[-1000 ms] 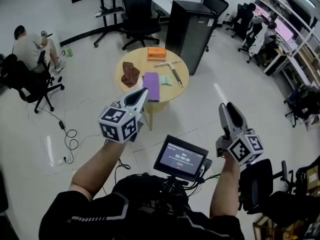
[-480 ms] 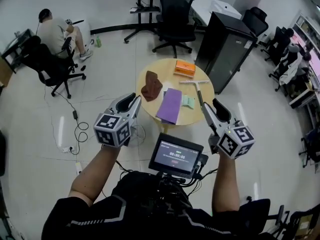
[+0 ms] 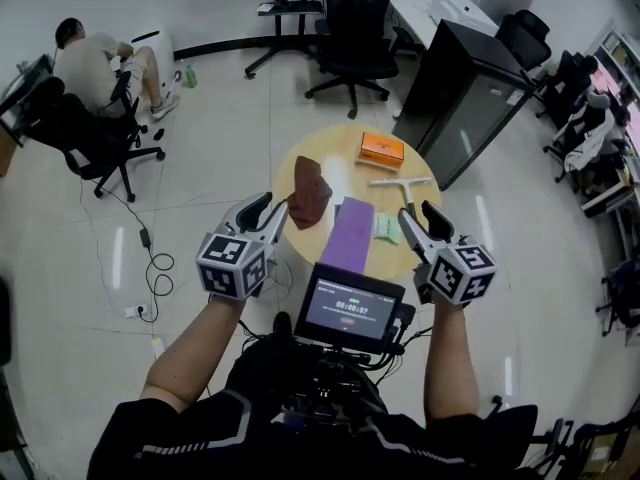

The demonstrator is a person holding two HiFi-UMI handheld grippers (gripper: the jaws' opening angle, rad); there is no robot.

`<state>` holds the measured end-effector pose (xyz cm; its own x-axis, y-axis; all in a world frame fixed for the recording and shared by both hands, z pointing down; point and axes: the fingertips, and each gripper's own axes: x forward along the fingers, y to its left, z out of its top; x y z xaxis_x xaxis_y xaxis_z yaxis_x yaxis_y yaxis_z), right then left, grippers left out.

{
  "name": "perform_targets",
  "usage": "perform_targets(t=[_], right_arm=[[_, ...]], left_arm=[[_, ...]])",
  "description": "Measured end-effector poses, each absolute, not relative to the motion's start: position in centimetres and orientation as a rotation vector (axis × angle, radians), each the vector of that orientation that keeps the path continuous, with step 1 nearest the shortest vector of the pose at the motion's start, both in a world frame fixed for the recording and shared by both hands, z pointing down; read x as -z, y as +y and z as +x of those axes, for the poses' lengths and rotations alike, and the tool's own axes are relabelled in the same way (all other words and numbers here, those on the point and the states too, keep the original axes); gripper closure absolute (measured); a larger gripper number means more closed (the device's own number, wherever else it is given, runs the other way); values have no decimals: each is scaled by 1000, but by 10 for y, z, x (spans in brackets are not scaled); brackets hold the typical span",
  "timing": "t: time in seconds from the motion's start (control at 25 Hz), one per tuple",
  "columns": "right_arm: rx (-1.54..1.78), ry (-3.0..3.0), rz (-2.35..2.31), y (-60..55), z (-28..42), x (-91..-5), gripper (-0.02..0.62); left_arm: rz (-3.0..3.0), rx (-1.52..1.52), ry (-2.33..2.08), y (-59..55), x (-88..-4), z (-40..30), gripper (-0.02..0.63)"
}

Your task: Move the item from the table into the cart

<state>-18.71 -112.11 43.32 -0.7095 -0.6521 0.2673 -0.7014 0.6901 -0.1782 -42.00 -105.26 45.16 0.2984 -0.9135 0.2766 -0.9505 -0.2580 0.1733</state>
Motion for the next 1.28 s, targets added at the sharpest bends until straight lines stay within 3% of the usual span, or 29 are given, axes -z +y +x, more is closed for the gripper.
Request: perform_targets(t=[0.2,0.52,0.68,0.76,0.92,1.28], right_arm=[[-474,-2577,1164,-1232,-214,-486,331],[-536,-2510,1114,-1229,-225,-569,331],[-573,-2446,983,-1317,-218,-611,331],[-588,-2417,916,-1349,-216,-634,282],[-574,-2315,793,-1363,-224,-698,258],[-650,-2247,763,-1395,-288,-765,247]], left_arm=[[2306,-183,-1592,-1175,-484,-445,471],[2248,-200,-1586,-1186,-543,-446,471],[2178,-263,-1587,-1272,-566,-427,471],[2158,-285,-1584,-1307,-579,-417,471],[2127,-287,-1546,-1325,-619,-407,471],[2056,-455,-1494,-1377,-718,-468,471]])
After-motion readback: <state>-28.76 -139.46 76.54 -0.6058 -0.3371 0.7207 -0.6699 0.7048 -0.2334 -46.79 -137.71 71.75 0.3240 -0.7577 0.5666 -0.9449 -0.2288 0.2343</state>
